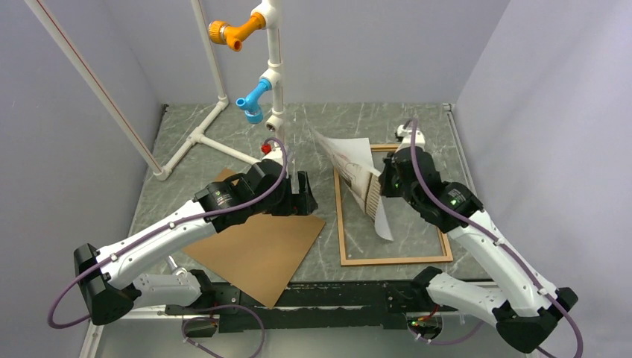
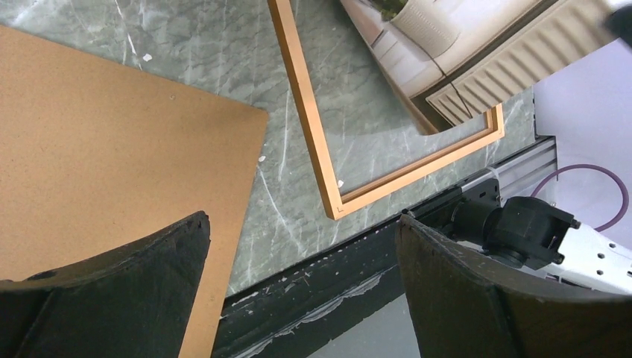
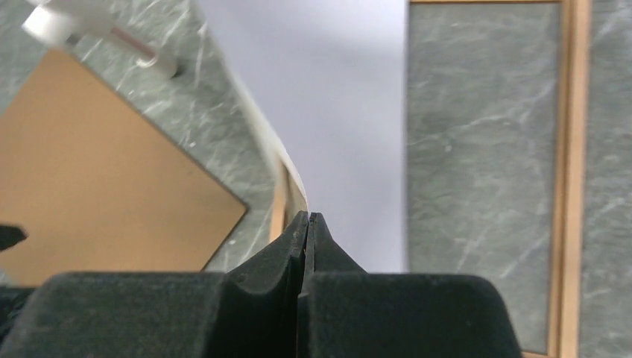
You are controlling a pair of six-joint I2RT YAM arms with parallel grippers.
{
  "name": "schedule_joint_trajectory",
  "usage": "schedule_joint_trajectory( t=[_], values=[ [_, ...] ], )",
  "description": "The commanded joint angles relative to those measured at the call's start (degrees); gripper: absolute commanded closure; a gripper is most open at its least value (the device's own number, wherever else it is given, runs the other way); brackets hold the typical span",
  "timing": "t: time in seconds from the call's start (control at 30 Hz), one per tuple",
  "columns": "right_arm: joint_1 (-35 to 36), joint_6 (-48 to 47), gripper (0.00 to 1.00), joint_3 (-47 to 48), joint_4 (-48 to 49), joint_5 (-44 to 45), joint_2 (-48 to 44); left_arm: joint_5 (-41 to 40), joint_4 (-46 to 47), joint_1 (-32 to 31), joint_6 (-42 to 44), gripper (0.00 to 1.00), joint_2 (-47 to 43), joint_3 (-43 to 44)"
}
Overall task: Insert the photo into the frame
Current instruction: Turn over the photo from the photo frame.
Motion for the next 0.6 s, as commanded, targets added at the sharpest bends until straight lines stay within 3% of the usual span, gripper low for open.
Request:
schedule_joint_trajectory(
  t=[0.0,0.3,0.57],
  values=[
    [5.6,3.3,1.00,-1.2,6.2,0.2,0.5,0.4,2.1,0.1,-0.4,0.03,-1.3,0.4],
    [14.3,9.8,1.00,-5.6,13.1,-2.4,4.7,-2.3,-0.3,0.1,-0.6,0.03,-4.6,0.1],
    [24.2,13.0,1.00,-4.9,17.8,0.6,13.6,-5.6,-1.9,0.2,-1.9,0.03,-9.2,-0.5]
  ],
)
